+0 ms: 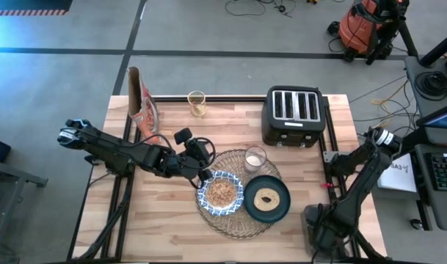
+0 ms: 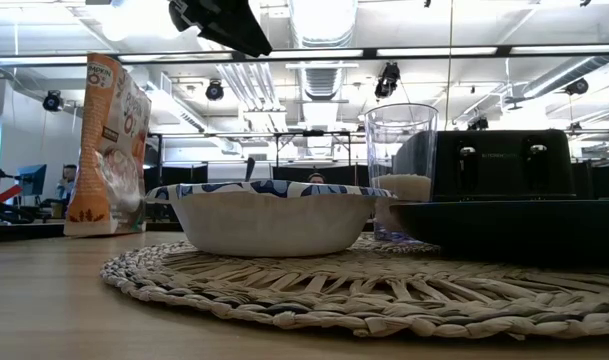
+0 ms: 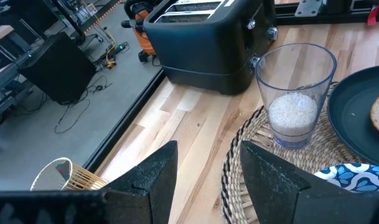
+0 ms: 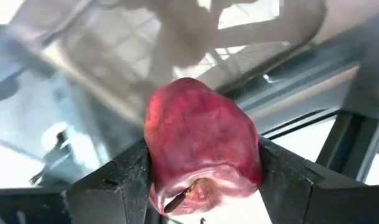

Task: Arrange a breakfast setting
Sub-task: Put the red apple to the left of the transparent glass of milk on the brown table mat

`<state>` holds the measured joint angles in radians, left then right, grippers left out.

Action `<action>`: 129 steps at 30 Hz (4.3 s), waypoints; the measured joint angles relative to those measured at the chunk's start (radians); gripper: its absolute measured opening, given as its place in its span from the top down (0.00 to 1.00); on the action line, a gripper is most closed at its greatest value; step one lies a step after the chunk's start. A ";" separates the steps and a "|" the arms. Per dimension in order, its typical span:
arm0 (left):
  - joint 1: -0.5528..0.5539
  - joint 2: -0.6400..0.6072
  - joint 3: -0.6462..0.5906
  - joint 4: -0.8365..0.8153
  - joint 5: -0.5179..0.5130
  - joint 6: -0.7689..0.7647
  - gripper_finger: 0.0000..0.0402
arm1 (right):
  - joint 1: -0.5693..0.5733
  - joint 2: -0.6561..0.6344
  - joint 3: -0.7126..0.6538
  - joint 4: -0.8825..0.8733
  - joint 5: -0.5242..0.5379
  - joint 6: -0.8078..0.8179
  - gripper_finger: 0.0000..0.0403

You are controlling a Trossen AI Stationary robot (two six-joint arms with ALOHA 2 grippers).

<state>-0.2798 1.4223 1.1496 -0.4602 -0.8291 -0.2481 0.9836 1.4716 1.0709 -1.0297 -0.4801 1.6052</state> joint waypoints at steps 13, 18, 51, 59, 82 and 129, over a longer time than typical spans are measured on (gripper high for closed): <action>0.000 0.000 0.000 -0.007 0.000 0.000 0.61 | -0.002 -0.074 0.158 -0.013 0.099 0.087 0.45; 0.000 0.000 0.000 -0.007 0.000 0.000 0.61 | -0.026 -0.095 0.202 -0.033 0.156 0.107 0.45; 0.000 -0.033 0.000 -0.086 -0.001 0.023 0.61 | -0.834 -0.048 0.517 -0.141 0.415 -0.660 0.46; 0.000 -0.053 0.000 -0.089 -0.002 -0.016 0.61 | -1.024 -0.037 0.526 0.071 0.636 -0.989 0.46; 0.000 -0.139 0.000 -0.316 -0.054 -0.158 0.61 | -1.111 0.372 0.528 0.305 0.594 -1.302 0.42; 0.000 -0.142 0.000 -0.376 -0.051 -0.168 0.61 | -1.030 0.463 0.514 0.221 0.585 -1.559 0.40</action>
<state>-0.2798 1.2808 1.1496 -0.8360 -0.8806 -0.4163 -0.0463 1.9350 1.5852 -0.8089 0.1051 0.0459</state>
